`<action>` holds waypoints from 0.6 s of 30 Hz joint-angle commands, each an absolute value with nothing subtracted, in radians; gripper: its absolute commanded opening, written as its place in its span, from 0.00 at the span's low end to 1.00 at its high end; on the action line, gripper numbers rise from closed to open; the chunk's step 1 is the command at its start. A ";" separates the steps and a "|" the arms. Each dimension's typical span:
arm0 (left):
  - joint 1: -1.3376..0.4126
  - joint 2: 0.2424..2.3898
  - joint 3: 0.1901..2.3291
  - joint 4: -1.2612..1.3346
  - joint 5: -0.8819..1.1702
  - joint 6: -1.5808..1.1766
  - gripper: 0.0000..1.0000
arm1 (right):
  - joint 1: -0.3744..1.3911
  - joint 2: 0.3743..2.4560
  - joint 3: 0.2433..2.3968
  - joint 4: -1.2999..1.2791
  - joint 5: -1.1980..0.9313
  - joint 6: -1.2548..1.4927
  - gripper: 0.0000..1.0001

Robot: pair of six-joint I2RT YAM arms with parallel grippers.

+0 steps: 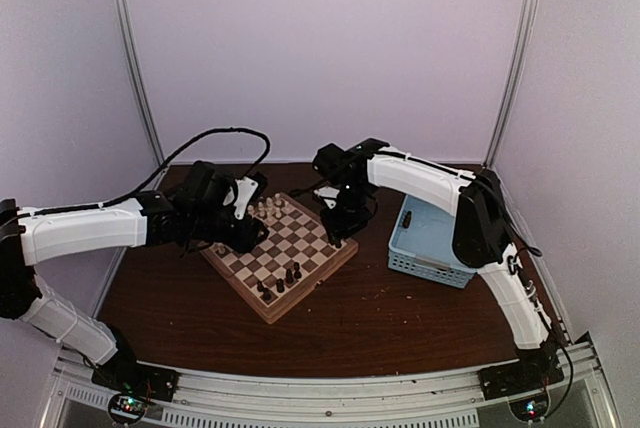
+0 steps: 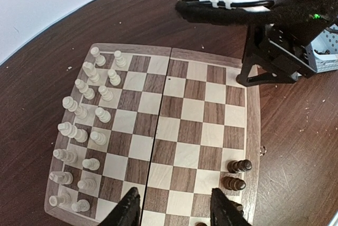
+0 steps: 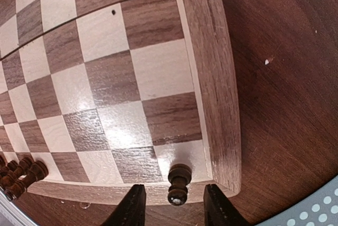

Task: Set up the chess pieces on the board
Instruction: Place the chess piece on the chessboard, then pick up the chess piece from the chessboard.

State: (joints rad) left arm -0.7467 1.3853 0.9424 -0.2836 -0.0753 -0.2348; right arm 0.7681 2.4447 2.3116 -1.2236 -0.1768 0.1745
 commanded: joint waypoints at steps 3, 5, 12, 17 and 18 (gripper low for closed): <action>-0.737 1.406 0.968 -0.251 -0.064 -0.219 0.46 | 0.771 2.322 2.213 -1.085 -0.173 0.186 0.42; -0.738 1.424 0.991 -0.265 -0.046 -0.218 0.46 | 0.771 2.263 2.134 -1.019 -0.157 0.186 0.40; -0.738 1.510 1.105 -0.329 0.035 -0.222 0.46 | 0.755 1.934 1.759 -0.673 -0.085 0.181 0.38; -0.739 1.612 1.217 -0.393 0.141 -0.221 0.49 | 0.734 1.767 1.542 -0.491 0.008 0.157 0.37; -0.741 1.646 1.257 -0.423 0.163 -0.221 0.49 | 0.731 1.738 1.496 -0.453 0.042 0.142 0.37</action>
